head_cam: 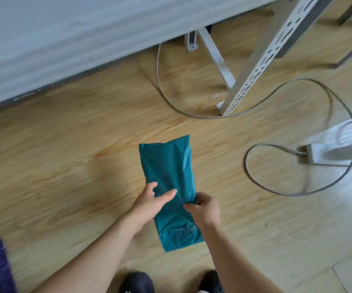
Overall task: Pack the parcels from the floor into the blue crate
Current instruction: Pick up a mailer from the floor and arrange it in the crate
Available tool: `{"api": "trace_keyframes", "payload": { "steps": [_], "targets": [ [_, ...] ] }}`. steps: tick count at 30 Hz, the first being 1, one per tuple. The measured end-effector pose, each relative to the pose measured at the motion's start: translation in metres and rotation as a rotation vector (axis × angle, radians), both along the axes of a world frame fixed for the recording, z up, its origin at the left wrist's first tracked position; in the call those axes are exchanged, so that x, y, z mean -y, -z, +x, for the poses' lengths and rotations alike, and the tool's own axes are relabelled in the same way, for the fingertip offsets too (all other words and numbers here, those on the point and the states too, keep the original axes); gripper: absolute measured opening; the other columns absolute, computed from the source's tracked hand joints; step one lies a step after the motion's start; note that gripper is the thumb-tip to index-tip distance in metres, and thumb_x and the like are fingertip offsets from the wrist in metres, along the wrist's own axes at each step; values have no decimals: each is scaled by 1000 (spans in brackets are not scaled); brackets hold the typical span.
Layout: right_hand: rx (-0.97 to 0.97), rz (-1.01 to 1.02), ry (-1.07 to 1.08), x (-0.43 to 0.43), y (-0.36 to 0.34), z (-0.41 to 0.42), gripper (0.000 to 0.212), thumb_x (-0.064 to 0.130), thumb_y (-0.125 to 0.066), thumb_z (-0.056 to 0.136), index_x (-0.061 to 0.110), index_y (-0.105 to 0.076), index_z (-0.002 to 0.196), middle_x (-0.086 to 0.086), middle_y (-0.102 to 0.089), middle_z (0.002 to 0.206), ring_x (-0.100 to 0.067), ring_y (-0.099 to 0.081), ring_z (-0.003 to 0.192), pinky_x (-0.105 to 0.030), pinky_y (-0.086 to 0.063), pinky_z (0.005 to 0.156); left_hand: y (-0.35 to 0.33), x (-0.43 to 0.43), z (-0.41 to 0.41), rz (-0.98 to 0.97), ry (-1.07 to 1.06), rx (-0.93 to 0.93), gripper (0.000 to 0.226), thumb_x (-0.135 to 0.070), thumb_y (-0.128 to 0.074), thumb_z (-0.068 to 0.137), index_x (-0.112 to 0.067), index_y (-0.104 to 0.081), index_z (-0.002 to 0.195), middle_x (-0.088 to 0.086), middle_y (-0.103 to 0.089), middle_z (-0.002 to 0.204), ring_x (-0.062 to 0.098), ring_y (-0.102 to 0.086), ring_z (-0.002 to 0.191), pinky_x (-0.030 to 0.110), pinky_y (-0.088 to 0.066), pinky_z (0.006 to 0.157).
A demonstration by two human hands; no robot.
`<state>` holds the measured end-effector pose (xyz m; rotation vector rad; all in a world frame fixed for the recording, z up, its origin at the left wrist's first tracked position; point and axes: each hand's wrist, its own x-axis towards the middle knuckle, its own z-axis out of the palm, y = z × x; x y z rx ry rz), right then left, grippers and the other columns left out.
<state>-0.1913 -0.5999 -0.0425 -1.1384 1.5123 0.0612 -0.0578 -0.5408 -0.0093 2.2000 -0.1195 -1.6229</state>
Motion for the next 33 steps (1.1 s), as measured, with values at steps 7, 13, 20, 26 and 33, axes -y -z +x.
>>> {"api": "trace_keyframes", "payload": {
  "steps": [7, 13, 20, 26, 33],
  "targets": [
    [-57, -292, -361, -8, -147, 16, 20, 1, -57, 73, 20, -50, 76, 10, -44, 77, -18, -48, 69, -27, -32, 61, -131, 13, -7, -32, -390, -189, 64, -57, -71, 70, -22, -52, 121, -3, -64, 115, 15, -59, 105, 36, -48, 84],
    [18, -356, -739, -25, -252, 17, 32, -1, -51, 76, 16, -65, 99, -2, -61, 102, -23, -59, 92, -26, -39, 72, -219, 0, 0, 13, -776, -32, 37, -2, -68, 79, -2, -57, 114, 16, -62, 101, 30, -58, 86, 33, -50, 58],
    [-37, -231, -739, -19, -327, 17, 30, 9, -53, 81, 25, -66, 103, 4, -64, 88, -28, -70, 84, -34, -55, 76, -300, -39, 17, -57, -778, 7, 34, -1, -61, 76, -7, -56, 109, 15, -61, 107, 32, -56, 95, 39, -49, 80],
    [-117, -407, -821, -25, -387, 43, 68, 7, -56, 81, 26, -33, 142, -2, -47, 136, -23, -57, 109, -27, -46, 75, -370, -92, 33, -152, -731, -72, 23, 1, -53, 78, -10, -62, 96, 12, -66, 100, 31, -61, 94, 42, -48, 93],
    [149, -8, -735, -89, -428, 80, 59, -11, -52, 79, 17, -42, 130, -2, -58, 100, -17, -55, 61, -28, -47, 49, -419, -179, 51, -313, -724, -77, 36, 7, -43, 82, -11, -60, 108, 6, -67, 100, 25, -60, 91, 33, -48, 78]
  ]
}}
